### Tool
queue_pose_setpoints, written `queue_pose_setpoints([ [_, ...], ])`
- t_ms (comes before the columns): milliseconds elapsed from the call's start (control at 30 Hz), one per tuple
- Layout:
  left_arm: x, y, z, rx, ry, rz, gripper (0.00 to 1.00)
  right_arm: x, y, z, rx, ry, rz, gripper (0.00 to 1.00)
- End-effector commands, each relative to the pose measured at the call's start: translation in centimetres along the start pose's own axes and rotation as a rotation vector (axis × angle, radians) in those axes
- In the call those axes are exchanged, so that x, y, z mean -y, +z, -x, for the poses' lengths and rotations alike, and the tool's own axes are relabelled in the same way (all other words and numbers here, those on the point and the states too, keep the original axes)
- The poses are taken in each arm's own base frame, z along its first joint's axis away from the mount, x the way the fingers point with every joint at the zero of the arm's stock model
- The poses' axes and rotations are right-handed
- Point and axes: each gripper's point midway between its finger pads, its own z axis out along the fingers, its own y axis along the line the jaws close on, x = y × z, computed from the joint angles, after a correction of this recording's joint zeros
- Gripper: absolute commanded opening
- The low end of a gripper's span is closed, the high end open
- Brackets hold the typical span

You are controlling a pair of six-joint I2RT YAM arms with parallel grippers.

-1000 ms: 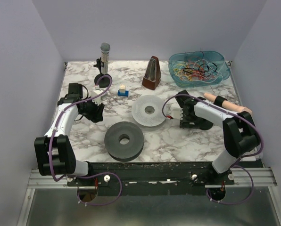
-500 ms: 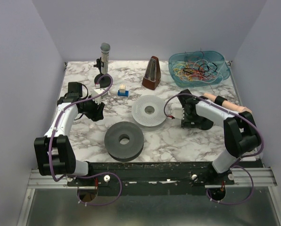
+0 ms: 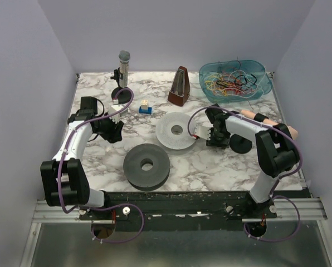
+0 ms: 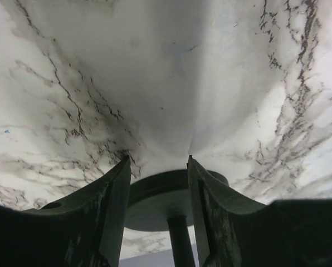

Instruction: Wrap the cables

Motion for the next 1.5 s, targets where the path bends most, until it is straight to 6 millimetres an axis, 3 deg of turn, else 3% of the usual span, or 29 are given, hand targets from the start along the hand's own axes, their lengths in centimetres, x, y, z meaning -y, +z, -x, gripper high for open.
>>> queue_pose_setpoints([
  [0, -0.4, -0.2, 0.4, -0.008, 0.023, 0.007, 0.56, 0.0, 1.4, -1.4, -0.025, 0.064, 0.005, 0.51],
  [300, -0.8, -0.4, 1.0, 0.001, 0.024, 0.01, 0.56, -1.5, 2.6, -7.3, -0.155, 0.159, -0.032, 0.5],
  [533, -0.7, -0.4, 1.1, 0.006, 0.029, 0.011, 0.56, -0.4, 2.4, -10.1, -0.16, 0.24, -0.102, 0.5],
  [867, -0.7, -0.9, 1.1, 0.005, 0.043, 0.017, 0.56, -0.3, 3.0, -13.7, -0.134, 0.356, -0.131, 0.52],
  [1100, -0.9, -0.9, 1.3, 0.008, 0.048, 0.021, 0.56, 0.9, 2.6, -13.5, -0.117, 0.37, -0.165, 0.53],
  [1233, -1.1, -1.0, 1.5, 0.009, 0.043, 0.028, 0.56, 4.5, -0.7, -10.9, 0.027, 0.439, -0.241, 0.59],
  [1467, -1.4, -1.5, 2.8, 0.032, 0.02, 0.037, 0.57, 7.7, -6.4, -6.1, 0.146, 0.33, -0.34, 0.8],
])
